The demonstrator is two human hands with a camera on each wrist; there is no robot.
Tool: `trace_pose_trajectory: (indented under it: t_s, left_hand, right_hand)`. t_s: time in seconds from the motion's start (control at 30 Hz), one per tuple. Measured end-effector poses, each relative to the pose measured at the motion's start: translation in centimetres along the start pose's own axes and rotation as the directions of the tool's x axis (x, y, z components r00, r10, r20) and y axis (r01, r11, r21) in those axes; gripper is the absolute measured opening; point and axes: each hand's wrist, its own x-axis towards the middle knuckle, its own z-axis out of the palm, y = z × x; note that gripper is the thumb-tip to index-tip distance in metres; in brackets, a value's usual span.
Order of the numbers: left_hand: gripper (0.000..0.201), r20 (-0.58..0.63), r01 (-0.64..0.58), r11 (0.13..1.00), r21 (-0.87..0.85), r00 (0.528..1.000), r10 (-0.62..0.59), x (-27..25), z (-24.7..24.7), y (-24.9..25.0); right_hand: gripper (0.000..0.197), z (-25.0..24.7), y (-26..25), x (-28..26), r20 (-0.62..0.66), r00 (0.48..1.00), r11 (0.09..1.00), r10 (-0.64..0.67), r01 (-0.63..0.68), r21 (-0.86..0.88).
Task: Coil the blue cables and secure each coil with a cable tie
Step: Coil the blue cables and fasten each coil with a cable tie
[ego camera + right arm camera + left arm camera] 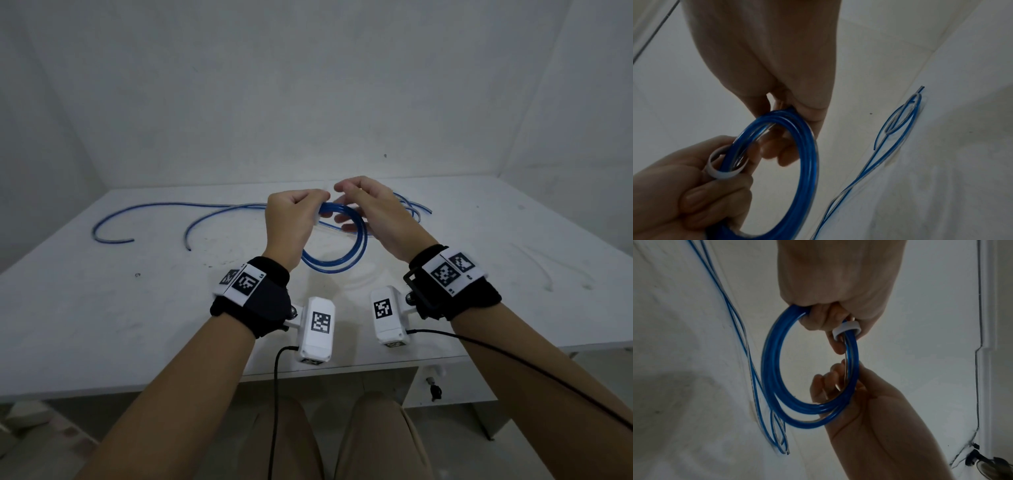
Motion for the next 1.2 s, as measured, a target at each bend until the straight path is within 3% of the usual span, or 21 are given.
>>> trace_pose_trajectory:
  t_s: [0.17,0.3,0.47,0.7,0.97,1.2]
  left_hand:
    - [0.019,0.044,-0.021,1.000,-0.011,0.999,0.021,-0.5,0.1,0.2]
    - [0.019,0.066,-0.015,1.000,-0.015,0.998,0.016,-0.7,0.2,0.3]
    - [0.024,0.094,-0.026,1.000,-0.003,0.995,0.027,-1.1,0.1,-0.2]
    - [0.017,0.084,-0.018,0.998,0.060,0.996,0.012,-1.2,0.4,-0.9]
    - [0.027,0.079,0.039,0.999,0.023,0.996,-0.041,-1.1,0.0,-1.2]
    - [0.024,0.114,0.027,0.998,0.056,0.993,-0.034,-1.8,0.8,-1.0]
  right_hand:
    - [0.023,-0.1,-0.3,0.7,0.002,0.993,0.992,-0.121,0.121,-0.034]
    - [0.013,0.1,-0.3,0.9,-0.043,0.979,0.978,-0.202,0.198,-0.070]
    - [0.017,0.4,0.0,1.3,-0.020,0.983,0.962,-0.185,0.177,-0.207]
    - [0.018,-0.1,-0.4,1.8,-0.113,0.979,0.982,-0.168,0.156,-0.105]
    - [0.020,-0.6,-0.4,1.4,0.048,0.991,0.976,-0.128,0.134,-0.173]
    - [0.012,-1.6,-1.1,2.1,-0.175,0.963,0.978,-0.204,0.195,-0.068]
